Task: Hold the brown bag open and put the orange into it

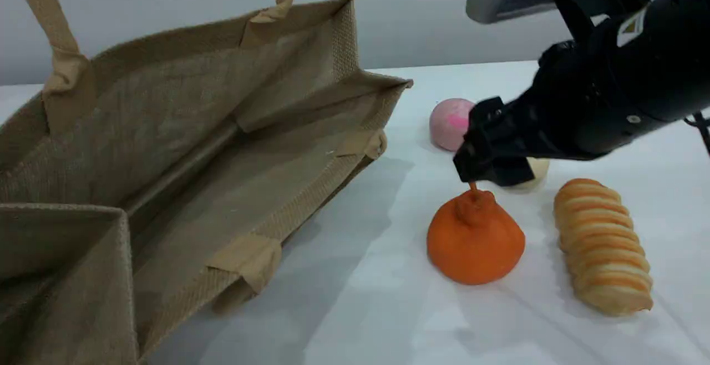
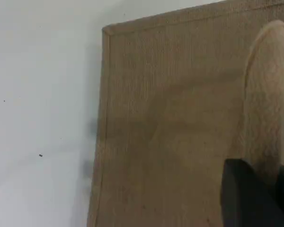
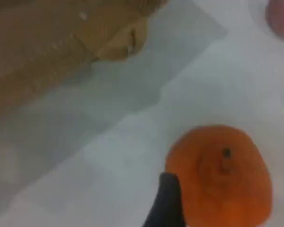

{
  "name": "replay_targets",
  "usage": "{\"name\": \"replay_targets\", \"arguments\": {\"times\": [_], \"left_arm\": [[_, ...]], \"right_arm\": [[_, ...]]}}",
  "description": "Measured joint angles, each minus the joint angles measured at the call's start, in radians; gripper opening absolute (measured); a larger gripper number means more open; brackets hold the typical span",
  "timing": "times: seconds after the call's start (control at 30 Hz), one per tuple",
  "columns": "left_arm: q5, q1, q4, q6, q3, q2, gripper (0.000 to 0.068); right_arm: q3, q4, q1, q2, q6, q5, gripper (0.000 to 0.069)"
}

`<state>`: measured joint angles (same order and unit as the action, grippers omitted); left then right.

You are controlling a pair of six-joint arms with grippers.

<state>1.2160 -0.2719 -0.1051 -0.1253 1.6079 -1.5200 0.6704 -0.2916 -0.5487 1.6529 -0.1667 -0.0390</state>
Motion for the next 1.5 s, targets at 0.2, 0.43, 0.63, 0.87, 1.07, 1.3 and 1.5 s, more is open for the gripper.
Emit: {"name": "replay_targets", "arguments": {"times": [0.2, 0.43, 0.63, 0.87, 1.07, 1.3, 1.5], "left_arm": [[0.002, 0.0, 0.0, 0.0, 0.0, -0.002, 0.0094], [0.004, 0.0, 0.001, 0.0, 0.0, -0.002, 0.0094], [0.004, 0.0, 0.001, 0.0, 0.0, -0.002, 0.0094], [0.004, 0.0, 0.001, 0.0, 0.0, -0.002, 0.0094], [0.004, 0.0, 0.001, 0.0, 0.0, -0.002, 0.0094], [0.004, 0.0, 0.001, 0.0, 0.0, -0.002, 0.0094], [0.004, 0.0, 0.001, 0.0, 0.0, -0.004, 0.0094]], "right_arm": [[0.045, 0.005, -0.001, 0.062, 0.0, -0.02, 0.0545], [0.079, 0.007, -0.001, 0.164, 0.0, -0.032, 0.0545], [0.105, 0.01, -0.001, 0.231, -0.011, -0.042, 0.0545], [0.106, 0.011, -0.001, 0.314, -0.022, -0.098, 0.0545], [0.106, 0.011, -0.001, 0.328, -0.028, -0.103, 0.0462], [0.106, 0.011, -0.001, 0.327, -0.028, -0.102, 0.0063], [0.105, 0.011, 0.0, 0.286, -0.058, -0.042, 0.0027]]}}
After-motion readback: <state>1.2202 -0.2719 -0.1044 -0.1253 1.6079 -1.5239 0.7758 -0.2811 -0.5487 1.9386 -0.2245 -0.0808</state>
